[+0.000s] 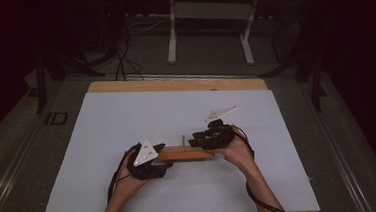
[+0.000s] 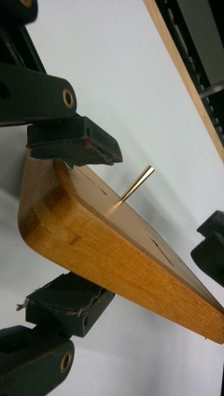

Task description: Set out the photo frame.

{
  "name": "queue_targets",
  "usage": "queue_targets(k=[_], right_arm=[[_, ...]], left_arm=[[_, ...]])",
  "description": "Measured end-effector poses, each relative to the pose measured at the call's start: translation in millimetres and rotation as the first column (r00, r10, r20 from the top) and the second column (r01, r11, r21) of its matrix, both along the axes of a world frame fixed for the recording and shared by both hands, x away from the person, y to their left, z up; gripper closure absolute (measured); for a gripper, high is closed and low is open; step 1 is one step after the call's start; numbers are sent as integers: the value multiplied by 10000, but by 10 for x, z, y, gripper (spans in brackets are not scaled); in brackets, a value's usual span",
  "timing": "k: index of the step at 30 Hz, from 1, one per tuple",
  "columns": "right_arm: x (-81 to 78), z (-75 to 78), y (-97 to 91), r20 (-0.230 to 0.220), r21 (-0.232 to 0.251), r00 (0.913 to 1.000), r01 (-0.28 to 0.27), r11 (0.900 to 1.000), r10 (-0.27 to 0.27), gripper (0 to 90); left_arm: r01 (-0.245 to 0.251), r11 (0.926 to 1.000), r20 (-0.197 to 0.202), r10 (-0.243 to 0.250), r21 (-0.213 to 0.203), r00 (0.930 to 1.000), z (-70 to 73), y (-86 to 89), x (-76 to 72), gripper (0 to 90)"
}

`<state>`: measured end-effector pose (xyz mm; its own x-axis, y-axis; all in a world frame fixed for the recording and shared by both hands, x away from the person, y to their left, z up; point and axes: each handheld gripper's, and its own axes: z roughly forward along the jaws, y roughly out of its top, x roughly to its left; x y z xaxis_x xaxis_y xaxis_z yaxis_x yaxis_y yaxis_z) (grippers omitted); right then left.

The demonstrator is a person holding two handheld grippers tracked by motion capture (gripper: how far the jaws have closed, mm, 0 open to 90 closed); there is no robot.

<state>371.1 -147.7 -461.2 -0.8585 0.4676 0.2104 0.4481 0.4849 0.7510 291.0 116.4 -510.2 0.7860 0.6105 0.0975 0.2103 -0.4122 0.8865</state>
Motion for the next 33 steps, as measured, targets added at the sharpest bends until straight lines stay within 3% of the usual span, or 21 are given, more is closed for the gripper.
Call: queue_targets(k=[8, 10, 13, 33], right_arm=[[-54, 22, -49, 62, 112, 9999, -93, 9999, 92, 606], [-72, 33, -54, 106, 114, 9999, -122, 9999, 121, 604], [-101, 47, -62, 164, 105, 9997, -198, 9997, 196, 602], [-228, 130, -197, 603, 424, 9977, -335, 9985, 309, 575]], left_arm=[[-118, 9999, -171, 116, -91, 9998, -13, 8, 36, 376], [-342, 9992, -229, 346, 183, 9991, -30, 7, 55, 393], [-393, 9992, -341, 392, -19, 9986, -38, 17, 78, 395], [-405, 9988, -452, 392, -284, 9982, -43, 37, 116, 399]])
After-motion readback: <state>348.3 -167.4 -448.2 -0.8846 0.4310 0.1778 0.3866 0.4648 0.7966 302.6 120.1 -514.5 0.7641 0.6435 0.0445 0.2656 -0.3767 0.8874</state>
